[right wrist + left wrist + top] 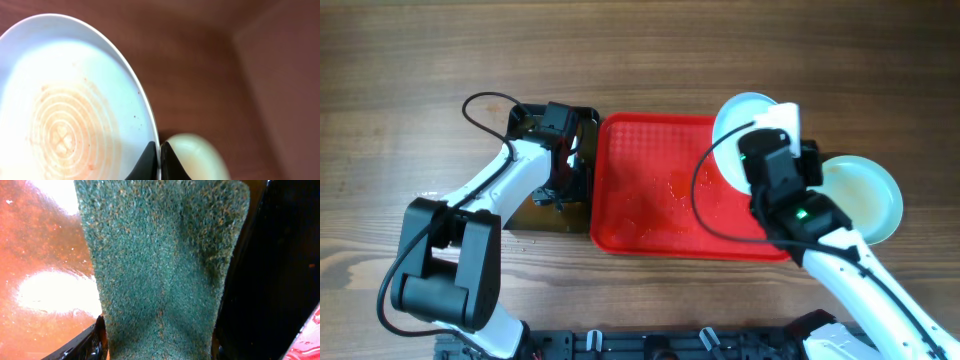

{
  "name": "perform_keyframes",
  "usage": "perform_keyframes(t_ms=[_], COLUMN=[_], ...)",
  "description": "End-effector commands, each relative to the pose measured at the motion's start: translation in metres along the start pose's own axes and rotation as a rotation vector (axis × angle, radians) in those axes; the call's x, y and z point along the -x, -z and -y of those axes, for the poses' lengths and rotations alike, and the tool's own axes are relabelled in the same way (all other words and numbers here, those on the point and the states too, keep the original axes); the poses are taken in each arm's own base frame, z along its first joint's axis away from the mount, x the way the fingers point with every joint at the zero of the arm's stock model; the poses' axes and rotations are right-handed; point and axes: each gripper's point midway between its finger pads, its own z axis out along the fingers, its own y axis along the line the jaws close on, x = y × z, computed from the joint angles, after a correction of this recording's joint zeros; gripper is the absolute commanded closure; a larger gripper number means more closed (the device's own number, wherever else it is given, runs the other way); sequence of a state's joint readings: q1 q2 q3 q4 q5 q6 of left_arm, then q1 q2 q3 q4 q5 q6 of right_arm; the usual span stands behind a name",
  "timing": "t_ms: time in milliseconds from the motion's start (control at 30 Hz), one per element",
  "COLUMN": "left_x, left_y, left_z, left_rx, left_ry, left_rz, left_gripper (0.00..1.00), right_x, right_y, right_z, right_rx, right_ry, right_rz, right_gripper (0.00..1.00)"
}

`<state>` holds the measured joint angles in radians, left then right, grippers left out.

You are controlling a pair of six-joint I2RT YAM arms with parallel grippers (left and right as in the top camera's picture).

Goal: Clean dirty plates on tray and stack at the side

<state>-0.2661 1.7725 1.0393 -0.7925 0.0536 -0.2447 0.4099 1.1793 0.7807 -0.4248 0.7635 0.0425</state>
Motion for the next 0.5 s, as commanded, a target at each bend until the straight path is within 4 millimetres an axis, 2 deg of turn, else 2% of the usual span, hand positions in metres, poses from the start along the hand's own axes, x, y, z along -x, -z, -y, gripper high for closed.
perform_keyframes(t_ms=[0,100,200,267,333,367,467], left_x=[0.007,0.007,0.007,0.007,0.007,0.007,0.007], left_y=[0.008,0.008,0.008,0.008,0.008,0.008,0.008], left_z=[0.000,0.000,0.000,0.000,0.000,0.000,0.000], left_rx=[-0.008,-0.008,-0.008,-0.008,-0.008,-0.008,-0.008], left_ry=[0.002,0.003,0.003,0.003,0.003,0.003,0.003], left_rz=[0.032,0.032,0.032,0.032,0.032,0.032,0.032], left_gripper=[0.37,0.37,0.37,0.37,0.36,0.37,0.37], right_x=[-0.020,-0.035,-0.057,-0.086,-0.109,-0.129,-0.159], right_y=[-0.019,-0.036,-0.050,-0.057,-0.062,-0.066,-0.072], right_z=[0.004,0.020,0.045,0.075,0.095,0.109,0.123], right_rx=[0.090,0.144,0.167,0.102,0.045,-0.010,-0.078], right_ry=[-0.403,-0.563,-0.732,-0.897,-0.990,-1.059,-1.171], right_rz=[-0.133,-0.224,-0.313,-0.402,-0.459,-0.511,-0.593], right_gripper=[0.96,0.96,0.96,0.96,0.96,0.96,0.96])
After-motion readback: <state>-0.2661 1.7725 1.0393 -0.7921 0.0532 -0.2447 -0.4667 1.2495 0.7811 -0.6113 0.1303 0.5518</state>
